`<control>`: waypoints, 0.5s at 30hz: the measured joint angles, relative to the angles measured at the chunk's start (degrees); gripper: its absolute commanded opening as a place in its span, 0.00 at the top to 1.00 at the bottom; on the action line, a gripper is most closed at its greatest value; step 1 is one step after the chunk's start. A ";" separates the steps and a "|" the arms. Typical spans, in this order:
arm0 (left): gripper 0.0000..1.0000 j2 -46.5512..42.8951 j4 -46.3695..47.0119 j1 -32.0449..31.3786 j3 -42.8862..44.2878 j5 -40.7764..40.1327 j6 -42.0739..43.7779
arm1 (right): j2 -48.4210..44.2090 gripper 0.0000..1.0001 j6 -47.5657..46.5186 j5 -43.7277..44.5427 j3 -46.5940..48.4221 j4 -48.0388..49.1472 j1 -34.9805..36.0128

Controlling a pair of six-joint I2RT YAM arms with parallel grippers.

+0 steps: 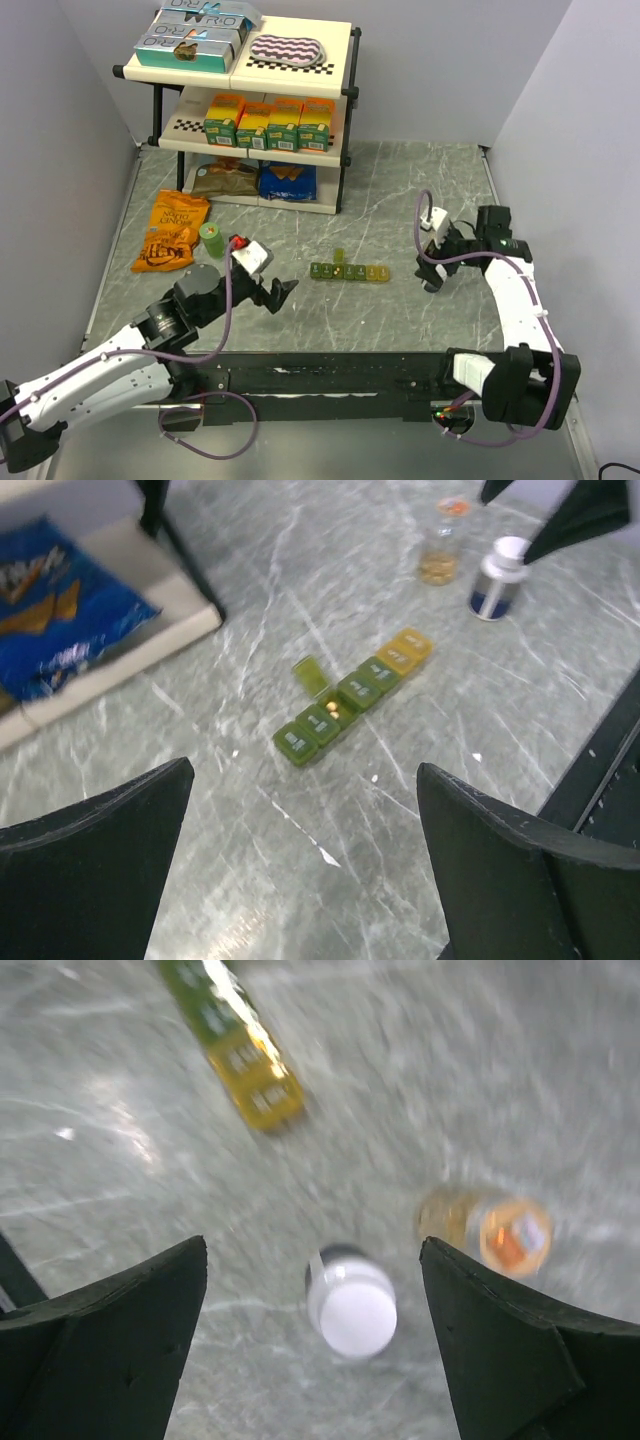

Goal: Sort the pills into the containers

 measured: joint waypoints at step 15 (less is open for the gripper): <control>0.03 17.59 8.00 15.93 -3.52 9.90 -27.91 | 14.01 0.11 -1.73 2.19 2.36 9.11 31.56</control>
